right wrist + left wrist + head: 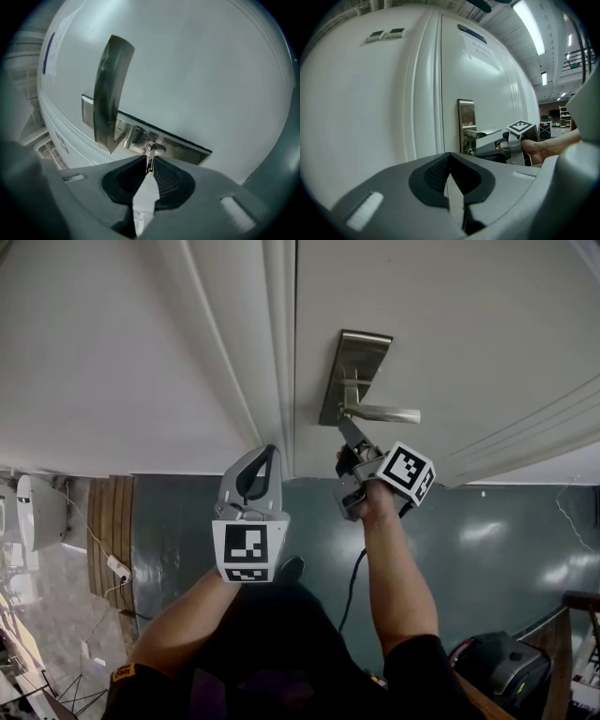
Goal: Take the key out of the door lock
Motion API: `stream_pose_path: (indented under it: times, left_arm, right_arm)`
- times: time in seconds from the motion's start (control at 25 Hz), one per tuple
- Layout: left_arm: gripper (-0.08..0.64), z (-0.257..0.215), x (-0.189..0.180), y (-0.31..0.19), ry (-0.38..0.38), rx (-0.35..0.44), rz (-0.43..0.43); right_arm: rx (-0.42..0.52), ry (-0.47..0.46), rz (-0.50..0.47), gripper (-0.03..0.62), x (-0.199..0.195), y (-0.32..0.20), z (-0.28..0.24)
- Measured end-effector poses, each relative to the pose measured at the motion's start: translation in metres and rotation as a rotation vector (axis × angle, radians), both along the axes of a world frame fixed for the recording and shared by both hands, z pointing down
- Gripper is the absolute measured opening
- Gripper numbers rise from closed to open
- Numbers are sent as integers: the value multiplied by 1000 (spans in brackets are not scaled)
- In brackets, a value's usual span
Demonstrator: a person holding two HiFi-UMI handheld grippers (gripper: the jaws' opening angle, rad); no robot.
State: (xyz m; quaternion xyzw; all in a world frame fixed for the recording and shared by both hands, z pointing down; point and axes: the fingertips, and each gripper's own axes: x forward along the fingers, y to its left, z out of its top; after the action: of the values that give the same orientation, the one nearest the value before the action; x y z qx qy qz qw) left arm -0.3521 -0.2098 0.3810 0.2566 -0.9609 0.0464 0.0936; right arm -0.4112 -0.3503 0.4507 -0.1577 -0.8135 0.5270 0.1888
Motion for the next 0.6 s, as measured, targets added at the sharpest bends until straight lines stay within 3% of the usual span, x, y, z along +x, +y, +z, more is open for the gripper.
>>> stream_pose_path:
  times: [0.2,0.6]
  left_arm:
    - [18,0,2,-1,11,8,-2]
    - [18,4,7,-6,33,2,17]
  right_arm:
    - [-106,-6,3,28,-1,-1,2]
    - [-209,-3,36,15,9,1,2]
